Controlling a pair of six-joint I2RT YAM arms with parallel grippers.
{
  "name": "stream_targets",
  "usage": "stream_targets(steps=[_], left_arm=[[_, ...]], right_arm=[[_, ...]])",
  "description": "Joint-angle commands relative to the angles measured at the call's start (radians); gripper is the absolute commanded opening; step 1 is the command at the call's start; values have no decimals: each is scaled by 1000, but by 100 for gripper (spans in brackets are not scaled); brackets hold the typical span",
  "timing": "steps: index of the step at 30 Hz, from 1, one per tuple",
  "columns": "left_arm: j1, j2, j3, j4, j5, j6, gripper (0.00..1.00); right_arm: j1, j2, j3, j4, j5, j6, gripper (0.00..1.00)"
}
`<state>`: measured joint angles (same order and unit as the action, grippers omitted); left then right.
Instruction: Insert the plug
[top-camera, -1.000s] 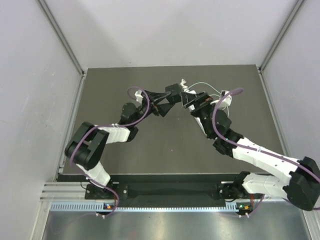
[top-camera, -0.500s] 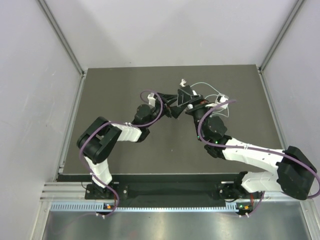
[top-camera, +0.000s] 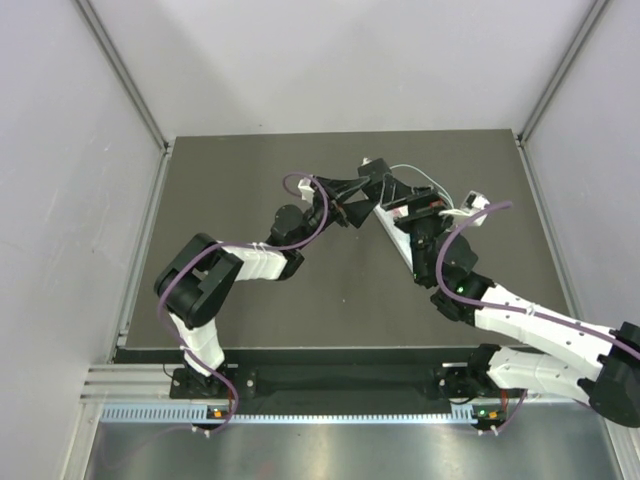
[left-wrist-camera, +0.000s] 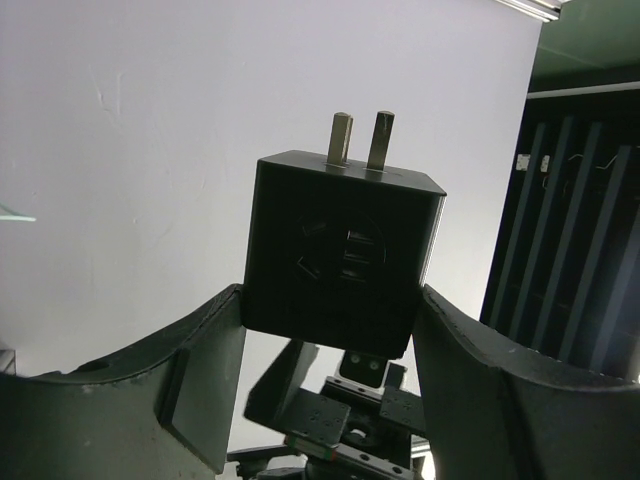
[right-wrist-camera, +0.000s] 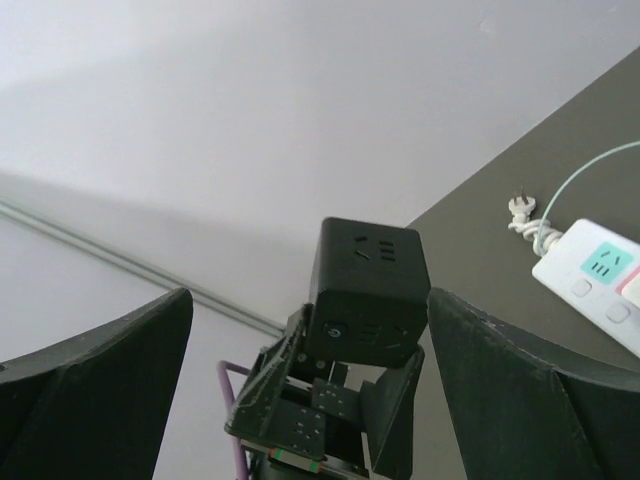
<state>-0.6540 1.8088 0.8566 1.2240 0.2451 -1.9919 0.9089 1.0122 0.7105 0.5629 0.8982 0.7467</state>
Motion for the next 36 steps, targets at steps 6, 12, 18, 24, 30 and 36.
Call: stream_targets(steps=[6, 12, 18, 24, 30, 36], left_arm=[[-45, -48, 61, 474, -30, -97, 0], [-62, -71, 62, 470, -40, -87, 0], [-79, -80, 81, 465, -46, -82, 0], [-90, -86, 111, 453, -35, -71, 0], [-93, -75, 127, 459, -33, -77, 0], [-101, -69, 122, 473, -35, -85, 0]], right_arm=[[-4, 20, -48, 75, -13, 147, 100], [-4, 46, -46, 158, 8, 134, 86], [-4, 69, -55, 196, 21, 177, 85], [-4, 86, -56, 200, 35, 191, 89], [-5, 101, -54, 201, 27, 198, 93], [-24, 115, -101, 388, -8, 126, 48]])
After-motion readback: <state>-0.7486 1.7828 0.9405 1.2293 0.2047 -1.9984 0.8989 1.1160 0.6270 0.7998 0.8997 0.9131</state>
